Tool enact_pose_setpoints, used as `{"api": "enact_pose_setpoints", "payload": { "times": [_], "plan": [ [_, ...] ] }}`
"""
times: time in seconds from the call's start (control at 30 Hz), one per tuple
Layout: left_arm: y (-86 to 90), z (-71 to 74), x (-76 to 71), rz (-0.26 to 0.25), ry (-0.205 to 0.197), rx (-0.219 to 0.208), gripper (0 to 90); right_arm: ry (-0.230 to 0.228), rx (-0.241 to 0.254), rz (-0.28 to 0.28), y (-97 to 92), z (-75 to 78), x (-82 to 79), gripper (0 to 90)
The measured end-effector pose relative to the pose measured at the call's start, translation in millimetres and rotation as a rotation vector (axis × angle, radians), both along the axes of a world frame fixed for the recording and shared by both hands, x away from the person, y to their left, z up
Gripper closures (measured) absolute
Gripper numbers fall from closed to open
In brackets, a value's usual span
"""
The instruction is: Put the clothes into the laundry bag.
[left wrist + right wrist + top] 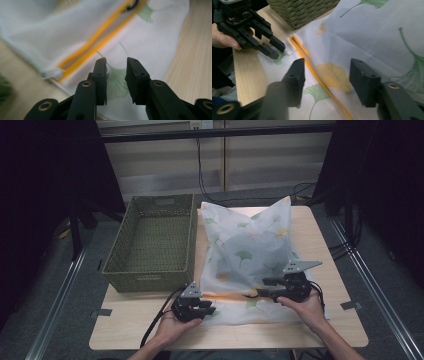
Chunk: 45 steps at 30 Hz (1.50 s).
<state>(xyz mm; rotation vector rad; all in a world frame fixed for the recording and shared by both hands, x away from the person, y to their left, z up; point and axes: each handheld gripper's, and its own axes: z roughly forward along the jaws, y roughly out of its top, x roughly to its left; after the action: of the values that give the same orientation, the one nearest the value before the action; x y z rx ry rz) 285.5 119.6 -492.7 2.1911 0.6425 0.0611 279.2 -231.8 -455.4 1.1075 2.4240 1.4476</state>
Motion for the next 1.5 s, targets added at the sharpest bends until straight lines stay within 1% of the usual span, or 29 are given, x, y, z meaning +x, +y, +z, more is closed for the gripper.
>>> {"api": "enact_pose_setpoints", "payload": {
  "times": [0.07, 0.1, 0.13, 0.17, 0.2, 0.23, 0.3, 0.33, 0.4, 0.43, 0.5, 0.57, 0.63, 0.67, 0.77, 0.8, 0.83, 0.9, 0.93, 1.07, 1.13, 1.2, 1.23, 1.27, 1.33, 1.4, 1.43, 1.47, 1.5],
  "plan": [
    [6.5, 6.3, 0.2, 0.030, -0.009, -0.040, 61.6, -0.008, 0.014, -0.021, -1.6, 2.2, -1.3, 40.9],
    [10.9, 10.9, -1.4, 0.048, -0.037, -0.041, 58.4, -0.006, 0.034, -0.023, -1.6, 4.2, -2.2, 40.1],
    [12.9, 13.4, -3.0, 0.062, -0.053, -0.042, 55.1, -0.011, 0.051, -0.027, -1.9, 6.6, -3.2, 38.9],
    [16.2, 15.9, -3.8, 0.070, -0.071, -0.045, 52.7, -0.025, 0.052, -0.031, -1.8, 7.5, -3.4, 37.4],
    [19.3, 17.9, -4.6, 0.078, -0.074, -0.040, 51.2, -0.031, 0.051, -0.044, -1.3, 8.6, -3.8, 36.2],
    [23.4, 20.4, -6.1, 0.092, -0.085, -0.030, 47.0, -0.039, 0.043, -0.057, -1.4, 9.1, -3.8, 34.7],
    [28.8, 22.4, -8.8, 0.120, -0.093, -0.043, 36.5, -0.044, 0.037, -0.069, -2.7, 10.0, -3.9, 33.6],
    [32.8, 24.1, -10.4, 0.127, -0.107, -0.040, 34.5, -0.046, 0.034, -0.073, -3.4, 10.3, -4.4, 33.0],
    [41.0, 27.3, -13.0, 0.126, -0.130, -0.048, 34.3, -0.048, 0.020, -0.085, -6.3, 10.8, -6.9, 31.7],
    [44.4, 28.9, -14.3, 0.139, -0.138, -0.042, 33.4, -0.052, 0.019, -0.087, -8.9, 10.8, -8.1, 31.8],
    [52.1, 31.1, -15.2, 0.148, -0.136, -0.060, 30.6, -0.059, 0.016, -0.103, -13.5, 11.4, -10.8, 31.8],
    [59.5, 33.0, -16.4, 0.165, -0.147, -0.060, 28.5, -0.073, 0.024, -0.129, -18.4, 12.7, -12.7, 31.8],
    [68.0, 35.4, -17.4, 0.189, -0.154, -0.067, 27.7, -0.079, 0.046, -0.146, -23.2, 14.6, -13.5, 31.8],
    [73.0, 36.7, -17.8, 0.199, -0.162, -0.073, 26.8, -0.093, 0.052, -0.160, -25.9, 16.3, -14.3, 31.7],
    [87.5, 40.2, -19.4, 0.235, -0.188, -0.068, 26.2, -0.119, 0.032, -0.197, -31.3, 19.3, -17.5, 29.0],
    [91.8, 41.0, -20.1, 0.242, -0.187, -0.069, 25.5, -0.123, 0.035, -0.196, -33.0, 19.3, -19.0, 29.7],
    [96.4, 41.8, -21.0, 0.257, -0.191, -0.070, 24.8, -0.148, 0.026, -0.199, -34.5, 18.5, -20.8, 29.6],
    [105.8, 43.4, -21.9, 0.272, -0.195, -0.083, 22.4, -0.154, 0.006, -0.219, -37.0, 17.6, -24.9, 28.9],
    [111.3, 44.8, -22.7, 0.282, -0.195, -0.086, 22.4, -0.139, 0.012, -0.224, -38.5, 16.8, -26.6, 28.9],
    [126.8, 49.0, -25.7, 0.323, -0.208, -0.096, 21.5, -0.140, 0.038, -0.261, -47.0, 14.4, -33.4, 29.0],
    [134.6, 49.9, -28.0, 0.351, -0.222, -0.103, 20.4, -0.161, 0.044, -0.289, -52.9, 14.4, -36.0, 29.0],
    [140.4, 49.7, -30.7, 0.361, -0.239, -0.094, 20.0, -0.152, 0.054, -0.300, -58.7, 16.3, -37.6, 27.6],
    [143.5, 49.0, -32.6, 0.377, -0.251, -0.103, 20.0, -0.153, 0.067, -0.307, -62.0, 17.6, -38.3, 26.9],
    [147.4, 48.0, -34.8, 0.394, -0.258, -0.126, 20.1, -0.158, 0.077, -0.316, -64.8, 19.3, -39.6, 26.9],
    [152.6, 48.1, -35.8, 0.418, -0.249, -0.143, 20.0, -0.175, 0.083, -0.331, -69.3, 20.9, -42.9, 26.9],
    [155.6, 46.9, -36.6, 0.446, -0.255, -0.155, 18.1, -0.184, 0.070, -0.343, -72.0, 19.6, -44.7, 26.9],
    [155.9, 44.1, -37.0, 0.458, -0.241, -0.170, 18.0, -0.188, 0.055, -0.353, -72.9, 17.5, -44.9, 26.9],
    [156.1, 40.8, -36.9, 0.454, -0.215, -0.162, 17.9, -0.190, 0.047, -0.357, -73.2, 15.0, -45.1, 27.0],
    [156.4, 40.5, -36.6, 0.441, -0.201, -0.155, 17.7, -0.188, 0.034, -0.362, -74.0, 11.7, -45.0, 27.0]
  ]
}}
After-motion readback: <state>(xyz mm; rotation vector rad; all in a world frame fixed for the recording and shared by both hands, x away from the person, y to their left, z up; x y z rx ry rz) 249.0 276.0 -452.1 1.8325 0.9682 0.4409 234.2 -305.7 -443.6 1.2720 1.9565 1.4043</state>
